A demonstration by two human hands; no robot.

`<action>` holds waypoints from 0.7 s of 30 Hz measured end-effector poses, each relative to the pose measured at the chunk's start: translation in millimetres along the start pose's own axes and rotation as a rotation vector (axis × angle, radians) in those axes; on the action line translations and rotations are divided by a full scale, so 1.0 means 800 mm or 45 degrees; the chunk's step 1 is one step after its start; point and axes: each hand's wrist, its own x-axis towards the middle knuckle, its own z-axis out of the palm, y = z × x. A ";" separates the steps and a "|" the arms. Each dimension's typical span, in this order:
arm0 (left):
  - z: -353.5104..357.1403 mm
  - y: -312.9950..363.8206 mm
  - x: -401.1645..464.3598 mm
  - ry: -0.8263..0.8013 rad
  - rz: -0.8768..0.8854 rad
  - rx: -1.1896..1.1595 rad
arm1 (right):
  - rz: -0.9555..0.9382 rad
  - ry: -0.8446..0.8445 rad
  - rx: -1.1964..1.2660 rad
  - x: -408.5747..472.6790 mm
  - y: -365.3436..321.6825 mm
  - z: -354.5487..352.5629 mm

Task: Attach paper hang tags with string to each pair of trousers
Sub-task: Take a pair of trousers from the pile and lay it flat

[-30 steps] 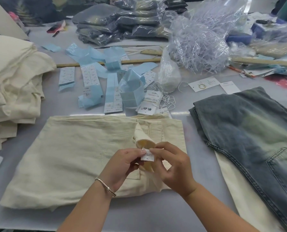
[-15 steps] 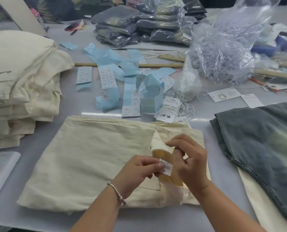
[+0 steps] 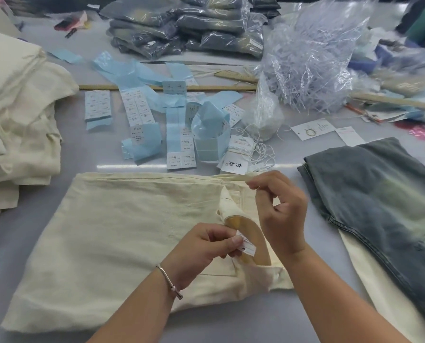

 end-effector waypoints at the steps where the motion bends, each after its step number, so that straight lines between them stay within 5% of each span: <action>1: 0.001 0.000 0.001 0.000 0.003 -0.001 | 0.004 -0.006 -0.002 -0.003 0.000 -0.001; 7: -0.021 0.009 0.003 0.018 -0.084 0.051 | 0.222 -0.234 0.009 -0.020 0.016 -0.001; 10: -0.091 0.029 -0.007 0.115 0.012 -0.501 | 0.337 -0.367 -0.099 -0.014 0.039 0.006; 12: -0.149 0.047 -0.017 -0.119 0.287 -1.085 | 0.390 -0.466 -0.207 0.000 0.062 0.011; 14: -0.198 0.064 -0.020 -0.254 0.498 -1.362 | 0.457 -0.565 -0.329 0.016 0.087 0.019; 16: -0.226 0.078 -0.005 -0.161 0.537 -1.331 | 0.538 -0.631 -0.394 0.033 0.109 0.029; 19: -0.211 0.076 0.056 0.440 0.371 -0.819 | 0.592 -0.677 -0.454 0.063 0.132 0.049; 21: -0.185 0.071 0.109 0.653 0.166 -0.535 | 0.467 -0.732 -0.516 0.089 0.141 0.068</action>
